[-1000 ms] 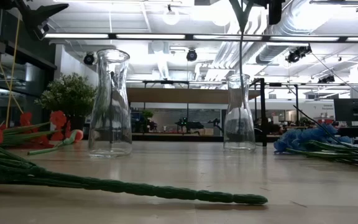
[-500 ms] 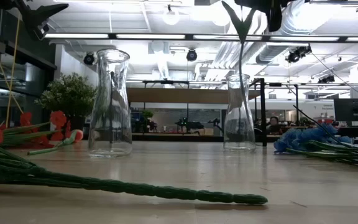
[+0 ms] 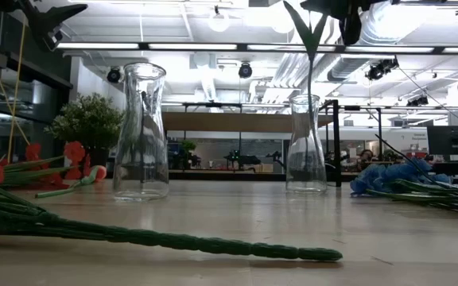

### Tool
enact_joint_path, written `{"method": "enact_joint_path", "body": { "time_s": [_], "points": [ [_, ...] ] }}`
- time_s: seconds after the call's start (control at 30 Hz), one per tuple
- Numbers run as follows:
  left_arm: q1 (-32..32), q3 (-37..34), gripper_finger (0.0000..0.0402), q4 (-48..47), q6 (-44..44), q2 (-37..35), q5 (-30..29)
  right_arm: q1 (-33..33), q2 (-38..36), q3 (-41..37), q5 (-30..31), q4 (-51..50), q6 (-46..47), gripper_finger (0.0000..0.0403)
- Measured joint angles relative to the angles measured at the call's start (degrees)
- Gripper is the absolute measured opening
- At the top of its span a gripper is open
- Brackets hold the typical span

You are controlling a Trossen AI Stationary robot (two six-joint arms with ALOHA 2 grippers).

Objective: Pick and place flowers into a vace then onto a shelf
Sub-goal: Put the dark red tulip into the right transparent vase

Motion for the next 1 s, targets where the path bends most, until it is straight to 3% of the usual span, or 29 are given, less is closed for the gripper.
{"method": "enact_joint_path", "body": {
  "time_s": [1.0],
  "points": [
    [0.0,0.0,0.0358,-0.3,0.0,0.0,0.4,0.0,0.0,0.0,-8.1,-6.0,6.3,0.0159]
  ]
}}
